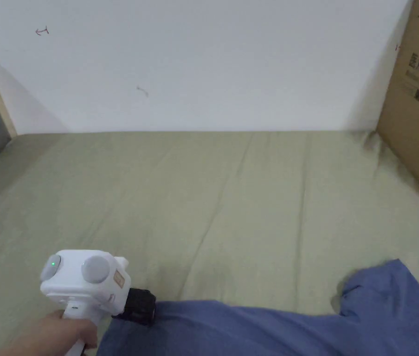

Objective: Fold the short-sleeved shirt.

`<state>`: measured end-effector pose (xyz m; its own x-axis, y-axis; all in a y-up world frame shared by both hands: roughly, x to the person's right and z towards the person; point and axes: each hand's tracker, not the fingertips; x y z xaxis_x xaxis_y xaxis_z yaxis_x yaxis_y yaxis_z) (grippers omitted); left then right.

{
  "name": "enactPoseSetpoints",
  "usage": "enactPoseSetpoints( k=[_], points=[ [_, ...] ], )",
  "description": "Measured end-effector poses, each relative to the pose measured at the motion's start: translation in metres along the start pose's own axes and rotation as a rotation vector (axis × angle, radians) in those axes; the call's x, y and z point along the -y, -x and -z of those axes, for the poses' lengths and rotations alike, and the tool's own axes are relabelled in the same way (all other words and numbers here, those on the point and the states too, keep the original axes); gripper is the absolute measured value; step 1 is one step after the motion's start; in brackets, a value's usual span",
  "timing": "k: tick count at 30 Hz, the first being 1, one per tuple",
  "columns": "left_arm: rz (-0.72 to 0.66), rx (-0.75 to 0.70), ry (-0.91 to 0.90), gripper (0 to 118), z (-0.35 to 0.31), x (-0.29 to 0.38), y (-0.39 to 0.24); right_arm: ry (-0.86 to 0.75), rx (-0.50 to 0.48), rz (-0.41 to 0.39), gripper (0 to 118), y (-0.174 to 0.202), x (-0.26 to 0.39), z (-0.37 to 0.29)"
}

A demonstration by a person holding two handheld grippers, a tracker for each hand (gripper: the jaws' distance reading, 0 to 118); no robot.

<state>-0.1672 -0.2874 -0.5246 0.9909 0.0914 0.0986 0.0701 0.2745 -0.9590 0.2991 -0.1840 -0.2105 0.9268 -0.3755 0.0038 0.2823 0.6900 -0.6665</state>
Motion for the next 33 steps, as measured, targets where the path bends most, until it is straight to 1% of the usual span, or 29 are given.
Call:
enactPoseSetpoints(
  k=[2,5,6,7,9,11,12,13,14,15,16,17,20,21,22,23,24,25,27,28,29,30,31,33],
  points=[
    [-0.071,-0.004,-0.041,115,-0.002,0.003,0.001,0.001,0.003,-0.001,0,0.003,0.002,0.001],
    [-0.055,-0.021,-0.051,114,-0.005,0.007,-0.003,0.001,-0.011,0.010,0,0.007,0.001,-0.002],
    [-0.044,-0.030,-0.044,111,-0.005,0.007,-0.004,-0.001,-0.014,0.011,0,0.008,0.000,-0.003],
    [-0.022,-0.049,-0.052,103,-0.008,0.009,-0.007,-0.002,-0.014,0.010,0,0.007,0.000,-0.003],
    [0.046,-0.111,-0.077,81,-0.018,0.012,-0.018,-0.008,-0.010,0.003,0,0.005,-0.005,-0.006],
    [0.118,-0.113,-0.118,33,-0.028,0.019,-0.031,-0.023,-0.004,-0.024,0,0.006,-0.017,-0.008],
    [0.178,-0.142,-0.130,5,-0.032,0.023,-0.040,-0.044,0.006,-0.041,0,0.004,-0.026,-0.009],
    [0.225,-0.121,-0.132,1,-0.033,0.027,-0.046,-0.078,0.006,-0.057,0,-0.001,-0.036,-0.009],
    [0.260,-0.134,-0.126,1,-0.033,0.031,-0.052,-0.105,0.004,-0.069,0,-0.006,-0.046,-0.008],
    [0.292,-0.183,-0.148,1,-0.033,0.035,-0.057,-0.125,0.006,-0.074,0,-0.012,-0.061,-0.005],
    [0.301,-0.185,-0.167,1,-0.038,0.038,-0.058,-0.124,0.014,-0.074,0,-0.020,-0.077,0.002],
    [0.282,-0.168,-0.190,1,-0.043,0.040,-0.056,-0.118,0.019,-0.072,0,-0.028,-0.093,0.011],
    [0.198,-0.097,-0.259,1,-0.062,0.040,-0.041,-0.004,0.106,-0.037,0,-0.061,-0.142,0.055],
    [0.167,-0.062,-0.263,1,-0.067,0.041,-0.035,0.081,0.123,-0.026,0,-0.073,-0.157,0.076],
    [0.140,-0.034,-0.262,1,-0.071,0.041,-0.030,0.141,0.137,-0.018,20,-0.084,-0.168,0.097],
    [0.116,-0.015,-0.264,1,-0.074,0.042,-0.026,0.201,0.154,-0.031,61,-0.096,-0.175,0.117],
    [0.090,0.013,-0.267,1,-0.082,0.046,-0.027,0.267,0.185,-0.036,92,-0.105,-0.180,0.137],
    [0.076,0.037,-0.273,1,-0.085,0.047,-0.024,0.322,0.238,-0.036,103,-0.112,-0.181,0.156],
    [0.077,0.039,-0.277,1,-0.088,0.050,-0.021,0.329,0.272,-0.007,118,-0.123,-0.176,0.181],
    [0.075,0.041,-0.277,1,-0.089,0.051,-0.022,0.317,0.275,0.014,111,-0.128,-0.177,0.193],
    [0.072,0.046,-0.273,1,-0.089,0.052,-0.021,0.339,0.296,0.045,105,-0.133,-0.176,0.204],
    [0.071,0.051,-0.263,1,-0.087,0.053,-0.020,0.367,0.313,0.066,102,-0.138,-0.175,0.216],
    [0.070,0.051,-0.251,1,-0.084,0.054,-0.020,0.391,0.327,0.075,102,-0.142,-0.173,0.223],
    [0.075,0.039,-0.225,1,-0.077,0.053,-0.020,0.442,0.379,0.061,100,-0.149,-0.166,0.239]
  ],
)
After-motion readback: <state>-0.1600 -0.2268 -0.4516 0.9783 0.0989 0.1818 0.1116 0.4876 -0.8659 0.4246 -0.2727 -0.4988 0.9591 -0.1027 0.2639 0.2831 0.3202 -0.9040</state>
